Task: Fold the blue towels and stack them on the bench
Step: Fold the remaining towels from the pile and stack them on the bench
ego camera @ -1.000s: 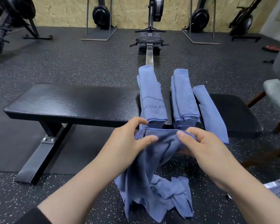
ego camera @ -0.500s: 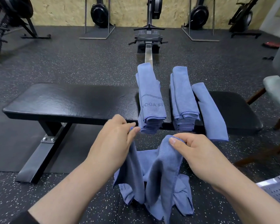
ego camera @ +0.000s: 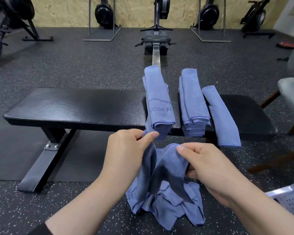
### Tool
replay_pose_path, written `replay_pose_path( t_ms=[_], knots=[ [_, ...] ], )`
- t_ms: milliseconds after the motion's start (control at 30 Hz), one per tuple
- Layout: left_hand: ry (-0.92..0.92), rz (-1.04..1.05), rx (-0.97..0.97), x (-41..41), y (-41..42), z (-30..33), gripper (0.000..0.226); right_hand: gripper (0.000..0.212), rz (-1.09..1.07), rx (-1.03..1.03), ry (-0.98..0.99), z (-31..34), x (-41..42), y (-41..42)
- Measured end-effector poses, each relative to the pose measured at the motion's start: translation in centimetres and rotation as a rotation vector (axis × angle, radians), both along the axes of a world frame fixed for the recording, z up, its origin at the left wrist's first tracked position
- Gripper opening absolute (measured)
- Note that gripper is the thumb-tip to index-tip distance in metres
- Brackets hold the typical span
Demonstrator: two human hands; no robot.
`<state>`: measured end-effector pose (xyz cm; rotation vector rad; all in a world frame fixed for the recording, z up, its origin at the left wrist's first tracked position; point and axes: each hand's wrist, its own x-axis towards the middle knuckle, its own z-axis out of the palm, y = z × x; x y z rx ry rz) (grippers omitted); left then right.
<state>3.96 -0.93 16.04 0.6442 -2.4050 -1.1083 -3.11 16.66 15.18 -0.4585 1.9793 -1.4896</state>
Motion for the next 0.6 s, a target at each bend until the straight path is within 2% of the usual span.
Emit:
replay_pose_path(
  t_ms=[67, 133, 333, 467, 600],
  knots=[
    [0.014, 0.018, -0.062, -0.3, 0.0, -0.4, 0.058, 0.038, -0.008, -0.035, -0.043, -0.4, -0.1, 0.1],
    [0.035, 0.018, -0.105, -0.7, 0.0, -1.1, 0.047, 0.036, -0.023, -0.059, -0.079, -0.8, -0.2, 0.0],
    [0.101, -0.138, -0.066, -0.6, 1.7, -1.2, 0.013, 0.033, -0.081, -0.147, -0.211, -0.8, 0.2, -0.7],
    [0.144, -0.240, -0.151, -0.5, 3.0, -2.1, 0.023, 0.041, -0.150, -0.288, -0.364, -0.9, 0.1, -0.7],
    [-0.025, -0.491, -0.198, 0.1, 3.5, -1.7, 0.031, 0.035, -0.216, -0.250, -0.254, -1.1, -0.7, -0.3]
  ],
)
